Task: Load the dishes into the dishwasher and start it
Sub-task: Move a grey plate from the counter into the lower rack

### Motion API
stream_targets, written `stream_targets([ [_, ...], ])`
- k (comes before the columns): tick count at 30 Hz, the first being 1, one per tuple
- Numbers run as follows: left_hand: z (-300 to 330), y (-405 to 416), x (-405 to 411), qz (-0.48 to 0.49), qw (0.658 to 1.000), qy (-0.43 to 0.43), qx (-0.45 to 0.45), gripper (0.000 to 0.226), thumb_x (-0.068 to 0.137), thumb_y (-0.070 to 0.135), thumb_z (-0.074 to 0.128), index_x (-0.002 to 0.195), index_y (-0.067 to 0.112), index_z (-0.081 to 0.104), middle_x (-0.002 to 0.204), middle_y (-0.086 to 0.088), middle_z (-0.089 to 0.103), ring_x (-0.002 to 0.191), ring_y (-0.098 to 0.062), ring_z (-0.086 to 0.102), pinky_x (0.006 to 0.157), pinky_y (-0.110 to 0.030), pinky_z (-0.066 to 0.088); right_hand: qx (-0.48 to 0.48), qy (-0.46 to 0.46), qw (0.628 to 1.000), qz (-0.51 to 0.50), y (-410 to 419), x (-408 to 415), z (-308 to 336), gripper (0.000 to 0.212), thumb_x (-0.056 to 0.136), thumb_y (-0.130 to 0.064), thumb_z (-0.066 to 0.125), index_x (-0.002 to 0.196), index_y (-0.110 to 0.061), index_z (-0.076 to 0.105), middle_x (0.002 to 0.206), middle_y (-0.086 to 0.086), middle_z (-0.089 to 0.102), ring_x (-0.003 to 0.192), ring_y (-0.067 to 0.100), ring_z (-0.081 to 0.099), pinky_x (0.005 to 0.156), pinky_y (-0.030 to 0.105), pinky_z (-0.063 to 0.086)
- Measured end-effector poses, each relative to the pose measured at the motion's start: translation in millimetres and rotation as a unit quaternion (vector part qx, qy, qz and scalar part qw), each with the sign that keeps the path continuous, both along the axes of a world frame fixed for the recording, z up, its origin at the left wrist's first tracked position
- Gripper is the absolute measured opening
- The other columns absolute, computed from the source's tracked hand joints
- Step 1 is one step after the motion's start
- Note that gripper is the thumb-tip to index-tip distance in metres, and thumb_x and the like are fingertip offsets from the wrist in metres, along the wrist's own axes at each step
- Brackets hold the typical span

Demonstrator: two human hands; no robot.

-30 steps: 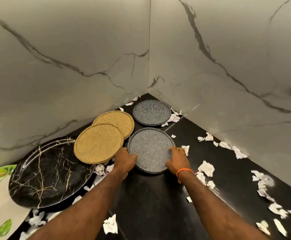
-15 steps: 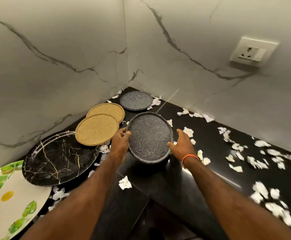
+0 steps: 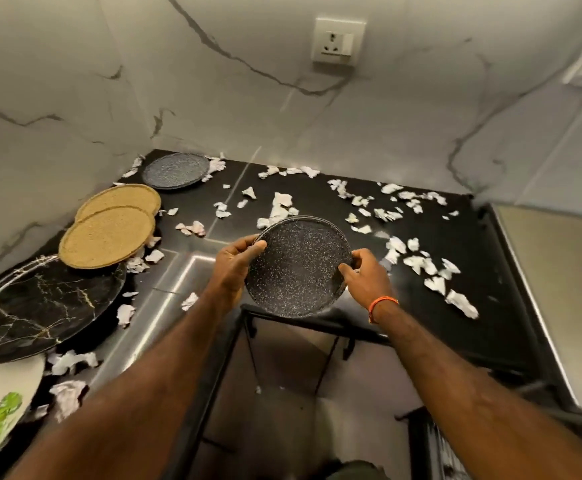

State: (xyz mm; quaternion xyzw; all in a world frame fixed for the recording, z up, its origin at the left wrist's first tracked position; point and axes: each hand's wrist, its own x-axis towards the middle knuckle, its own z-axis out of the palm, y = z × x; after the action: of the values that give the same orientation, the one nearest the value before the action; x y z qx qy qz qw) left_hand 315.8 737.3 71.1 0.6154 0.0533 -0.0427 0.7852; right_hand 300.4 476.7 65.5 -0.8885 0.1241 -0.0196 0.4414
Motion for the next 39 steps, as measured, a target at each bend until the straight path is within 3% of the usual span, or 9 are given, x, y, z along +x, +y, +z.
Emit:
stream_targets([
  [4, 2, -52, -16, -0.079, 0.997, -0.009, 0.025, 0.021, 0.086, 0.015, 0.074, 0.106, 0.011, 0.076, 0.099, -0.012, 0.075, 0.090, -0.026, 0.068, 0.083, -0.042, 0.054, 0.000, 0.004, 0.999, -0.039, -54, -43, -3, 0.013, 0.086, -0.023, 0.070, 0.096, -0.023, 0.062, 0.089, -0.002, 0.069, 0.085, 0.022, 0.066, 0.080, 0.037, 0.053],
  [12, 3, -188, -53, -0.301, 0.950, -0.020, 0.082, 0.042, 0.079, 0.016, 0.074, 0.118, 0.001, 0.071, 0.116, -0.032, 0.068, 0.096, -0.034, 0.066, 0.088, -0.046, 0.053, 0.007, -0.002, 0.987, -0.161, -176, -166, -27, 0.012, 0.084, -0.023, 0.070, 0.082, -0.024, 0.058, 0.075, -0.007, 0.065, 0.069, 0.013, 0.059, 0.067, 0.031, 0.045],
  [17, 4, -290, -100, -0.415, 0.899, -0.038, 0.136, 0.023, 0.083, 0.003, 0.073, 0.102, 0.015, 0.080, 0.096, -0.012, 0.077, 0.084, -0.020, 0.072, 0.077, -0.029, 0.059, -0.011, 0.054, 0.979, -0.198, -249, -257, -50, 0.015, 0.082, -0.024, 0.074, 0.081, -0.017, 0.061, 0.071, -0.005, 0.061, 0.071, 0.019, 0.059, 0.058, 0.021, 0.035],
  [22, -13, -383, -151, -0.475, 0.859, -0.080, 0.176, 0.028, 0.092, -0.003, 0.065, 0.110, 0.015, 0.075, 0.102, -0.008, 0.078, 0.090, -0.019, 0.072, 0.084, -0.033, 0.057, -0.002, 0.087, 0.956, -0.281, -300, -328, -70, 0.029, 0.090, -0.028, 0.067, 0.117, -0.017, 0.062, 0.109, 0.010, 0.072, 0.101, 0.032, 0.067, 0.083, 0.038, 0.053],
  [27, -35, -466, -203, -0.484, 0.843, -0.094, 0.215, 0.031, 0.095, 0.003, 0.063, 0.101, 0.030, 0.078, 0.101, -0.008, 0.078, 0.089, -0.019, 0.070, 0.087, -0.043, 0.057, 0.026, 0.050, 0.915, -0.399, -327, -390, -89, 0.074, 0.085, -0.024, 0.076, 0.147, -0.014, 0.036, 0.148, 0.011, 0.046, 0.134, 0.028, 0.045, 0.111, 0.039, 0.039],
  [31, -63, -525, -238, -0.469, 0.831, -0.092, 0.284, 0.037, 0.085, 0.010, 0.058, 0.118, 0.022, 0.071, 0.099, -0.002, 0.076, 0.081, -0.016, 0.069, 0.081, -0.043, 0.060, 0.004, 0.066, 0.941, -0.332, -343, -432, -106, 0.085, 0.078, -0.050, 0.079, 0.147, -0.023, 0.037, 0.157, 0.004, 0.030, 0.145, 0.023, 0.027, 0.120, 0.046, 0.029],
  [35, -90, -574, -269, -0.459, 0.820, -0.010, 0.343, 0.068, 0.082, 0.004, 0.050, 0.149, 0.015, 0.047, 0.126, -0.002, 0.063, 0.085, -0.016, 0.065, 0.065, -0.029, 0.056, 0.036, 0.157, 0.973, -0.167, -346, -457, -126, 0.113, 0.064, -0.087, 0.064, 0.156, -0.032, 0.028, 0.165, -0.002, 0.020, 0.149, 0.020, 0.022, 0.122, 0.048, 0.021],
  [37, -104, -592, -276, -0.434, 0.827, 0.107, 0.341, 0.032, 0.094, 0.002, 0.049, 0.124, 0.003, 0.061, 0.102, -0.009, 0.061, 0.072, -0.018, 0.055, 0.055, -0.026, 0.044, 0.054, 0.184, 0.967, -0.168, -345, -467, -140, 0.101, 0.073, -0.074, 0.069, 0.155, -0.032, 0.028, 0.162, -0.002, 0.030, 0.145, 0.019, 0.033, 0.119, 0.043, 0.030],
  [39, -119, -606, -278, -0.424, 0.818, 0.216, 0.321, 0.010, 0.097, 0.000, 0.051, 0.098, -0.003, 0.060, 0.090, -0.017, 0.061, 0.070, -0.025, 0.059, 0.050, -0.026, 0.044, 0.025, 0.182, 0.956, -0.227, -348, -474, -153, 0.063, 0.091, -0.040, 0.065, 0.149, -0.029, 0.044, 0.145, 0.001, 0.054, 0.129, 0.021, 0.053, 0.109, 0.036, 0.043],
])
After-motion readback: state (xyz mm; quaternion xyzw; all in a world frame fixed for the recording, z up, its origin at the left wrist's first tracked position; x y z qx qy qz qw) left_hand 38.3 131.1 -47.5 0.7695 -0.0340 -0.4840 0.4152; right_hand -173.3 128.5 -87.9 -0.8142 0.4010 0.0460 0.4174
